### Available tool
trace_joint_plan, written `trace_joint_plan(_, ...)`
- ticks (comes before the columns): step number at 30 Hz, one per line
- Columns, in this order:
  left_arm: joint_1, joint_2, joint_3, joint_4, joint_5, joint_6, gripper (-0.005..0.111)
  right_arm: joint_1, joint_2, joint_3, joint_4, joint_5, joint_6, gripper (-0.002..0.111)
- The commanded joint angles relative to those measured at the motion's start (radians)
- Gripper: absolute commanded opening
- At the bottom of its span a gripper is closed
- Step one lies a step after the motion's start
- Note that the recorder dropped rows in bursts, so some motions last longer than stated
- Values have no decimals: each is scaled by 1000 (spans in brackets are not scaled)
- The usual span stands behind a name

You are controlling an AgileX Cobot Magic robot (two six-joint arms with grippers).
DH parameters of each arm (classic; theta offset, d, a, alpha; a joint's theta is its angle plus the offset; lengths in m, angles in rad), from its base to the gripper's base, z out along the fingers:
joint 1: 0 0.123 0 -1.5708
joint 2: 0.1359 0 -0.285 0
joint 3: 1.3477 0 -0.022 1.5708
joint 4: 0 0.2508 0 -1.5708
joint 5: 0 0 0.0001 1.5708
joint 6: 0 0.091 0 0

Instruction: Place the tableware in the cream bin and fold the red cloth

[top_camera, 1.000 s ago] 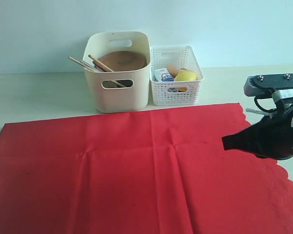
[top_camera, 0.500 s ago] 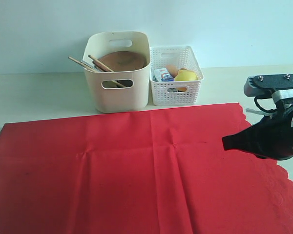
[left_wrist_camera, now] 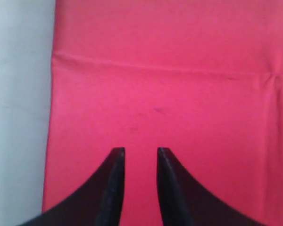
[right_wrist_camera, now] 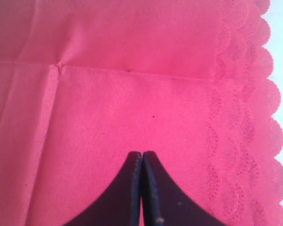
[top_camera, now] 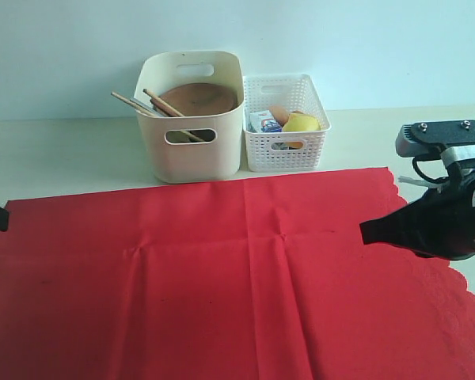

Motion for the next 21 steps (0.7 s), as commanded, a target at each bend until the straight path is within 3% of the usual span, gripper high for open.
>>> trace_joint_plan(1,21,97,-81,12,78,47,45,-1,-4,5,-6,-4,-3,0)
trace_joint_plan(5,59,133,-120,22,102,62,63,-1,-4,5,-3,-4,-3,0)
trace_joint_plan(8,112,165,-140,12,155,87,69,-1,-4,5,-3,-4,-3,0)
trace_joint_plan(15,282,320,-195,-202,305,310,70,-1,-4,5,-3,-4,-3,0)
trace_joint_plan(21,369,432,-234,-273,404,398,70,-1,-4,5,-3,-4,-3,0)
